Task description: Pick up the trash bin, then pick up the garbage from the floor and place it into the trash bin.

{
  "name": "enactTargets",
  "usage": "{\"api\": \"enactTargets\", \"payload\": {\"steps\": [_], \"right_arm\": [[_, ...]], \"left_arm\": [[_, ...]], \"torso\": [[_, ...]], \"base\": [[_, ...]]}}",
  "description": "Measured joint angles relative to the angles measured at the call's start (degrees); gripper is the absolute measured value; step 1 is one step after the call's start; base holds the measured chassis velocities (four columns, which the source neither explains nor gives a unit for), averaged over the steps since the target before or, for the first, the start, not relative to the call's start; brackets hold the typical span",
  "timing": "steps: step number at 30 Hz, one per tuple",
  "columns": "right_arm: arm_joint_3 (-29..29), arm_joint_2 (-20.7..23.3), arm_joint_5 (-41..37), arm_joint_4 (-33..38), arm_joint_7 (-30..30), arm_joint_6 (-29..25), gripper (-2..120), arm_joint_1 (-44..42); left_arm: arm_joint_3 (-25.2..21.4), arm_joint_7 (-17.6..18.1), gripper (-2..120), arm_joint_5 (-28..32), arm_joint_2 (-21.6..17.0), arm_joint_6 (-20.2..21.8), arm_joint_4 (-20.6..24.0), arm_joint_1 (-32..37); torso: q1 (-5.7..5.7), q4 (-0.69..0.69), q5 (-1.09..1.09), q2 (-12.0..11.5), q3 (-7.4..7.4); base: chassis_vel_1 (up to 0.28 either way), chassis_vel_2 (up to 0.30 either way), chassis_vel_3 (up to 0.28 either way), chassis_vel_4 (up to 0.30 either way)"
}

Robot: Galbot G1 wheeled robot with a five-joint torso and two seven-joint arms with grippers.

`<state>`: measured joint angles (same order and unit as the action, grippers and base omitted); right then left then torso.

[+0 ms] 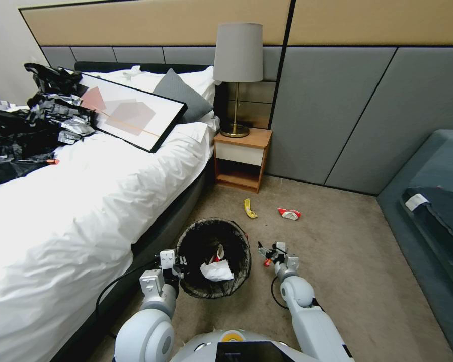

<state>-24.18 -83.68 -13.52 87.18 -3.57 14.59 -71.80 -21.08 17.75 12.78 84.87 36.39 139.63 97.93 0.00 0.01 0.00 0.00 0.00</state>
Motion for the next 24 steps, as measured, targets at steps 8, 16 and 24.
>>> {"api": "enactTargets", "payload": {"steps": [8, 16, 24], "right_arm": [[-0.2, -1.0, 1.7, -2.8, 0.4, -0.5, 100, 0.1], [-0.7, -1.0, 3.2, -6.1, 0.5, -1.5, 100, 1.1], [-1.1, -0.5, 3.8, -9.2, 0.7, -2.8, 100, 3.0]], "left_arm": [[0.3, 0.0, 0, -0.2, 0.0, -0.1, -0.4, -0.1], [0.4, 0.0, 0, -0.2, -0.2, -0.2, -0.3, 0.0], [0.7, 0.0, 0, -0.2, -0.3, -0.2, -0.2, 0.2]], "torso": [[0.0, -0.01, 0.0, 0.0, 0.0], [0.0, 0.0, 0.01, 0.0, 0.0], [0.0, 0.0, 0.0, 0.0, 0.0]], "base": [[0.0, 0.0, 0.0, 0.0], [0.0, 0.0, 0.0, 0.0], [0.0, 0.0, 0.0, 0.0]]}}
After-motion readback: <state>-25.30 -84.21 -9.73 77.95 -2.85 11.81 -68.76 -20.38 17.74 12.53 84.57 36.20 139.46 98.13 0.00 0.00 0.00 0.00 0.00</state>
